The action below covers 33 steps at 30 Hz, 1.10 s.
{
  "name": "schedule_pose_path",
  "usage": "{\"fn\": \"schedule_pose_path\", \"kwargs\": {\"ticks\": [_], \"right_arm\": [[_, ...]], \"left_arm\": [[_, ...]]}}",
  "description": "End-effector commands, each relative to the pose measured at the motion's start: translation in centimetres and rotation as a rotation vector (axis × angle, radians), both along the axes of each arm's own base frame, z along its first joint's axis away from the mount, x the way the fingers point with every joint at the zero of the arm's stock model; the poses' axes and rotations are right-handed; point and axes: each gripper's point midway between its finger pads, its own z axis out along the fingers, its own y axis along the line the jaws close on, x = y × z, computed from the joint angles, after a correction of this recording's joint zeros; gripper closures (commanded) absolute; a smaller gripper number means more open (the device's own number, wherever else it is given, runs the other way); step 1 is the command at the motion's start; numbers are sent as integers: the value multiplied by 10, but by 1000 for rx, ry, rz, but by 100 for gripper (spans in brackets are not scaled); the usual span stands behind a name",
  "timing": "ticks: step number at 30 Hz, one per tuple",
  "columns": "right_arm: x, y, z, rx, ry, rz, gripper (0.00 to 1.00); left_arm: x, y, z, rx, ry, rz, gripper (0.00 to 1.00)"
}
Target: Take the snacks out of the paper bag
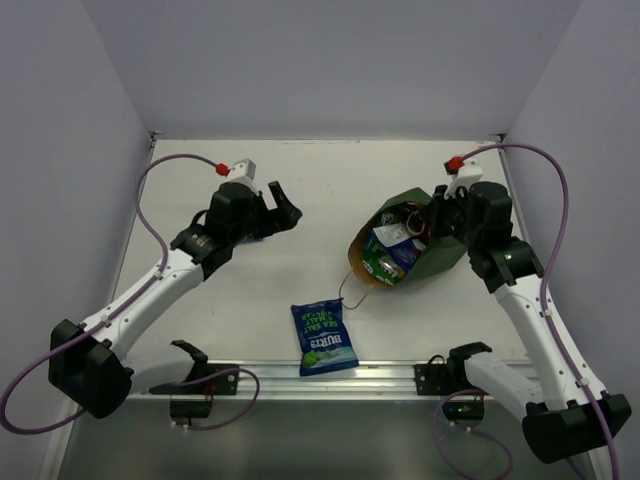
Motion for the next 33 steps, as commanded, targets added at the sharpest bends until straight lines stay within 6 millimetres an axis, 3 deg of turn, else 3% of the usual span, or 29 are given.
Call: {"fn": "schedule_pose_path", "kwargs": {"ticks": [1, 3, 4, 6, 7, 8, 11, 17, 23, 27, 33], "right_arm": [[1, 4, 27, 54, -48, -4, 100], [2, 4, 27, 58, -47, -6, 100], [2, 5, 28, 59, -49, -5, 100], [3, 5, 25, 61, -42, -4, 100], [3, 6, 24, 63, -40, -4, 100], [2, 7, 25, 67, -40, 1, 100], [2, 7, 25, 69, -41, 0, 100], [0, 6, 26, 69, -47, 1, 100], [-1, 6, 23, 68, -46, 2, 100], [-3, 5, 25, 66, -52, 3, 100], [-4, 5, 24, 60, -54, 7, 100]], "left_arm": [[-18, -70, 44, -146, -27, -140, 0], [-26, -106, 48, -177, -20, -206, 1], [-38, -134, 69, -218, -56, -275, 1], [-44, -166, 65, -226, -35, -336, 3], [-55, -187, 80, -249, -51, -392, 4], [-55, -200, 69, -233, -29, -409, 5], [-60, -230, 64, -225, -21, -460, 8], [-64, -255, 40, -209, 37, -507, 20], [-69, -268, 17, -187, 89, -536, 33], [-74, -261, 16, -163, 95, -533, 27], [-76, -234, 14, -114, 82, -470, 19]]}}
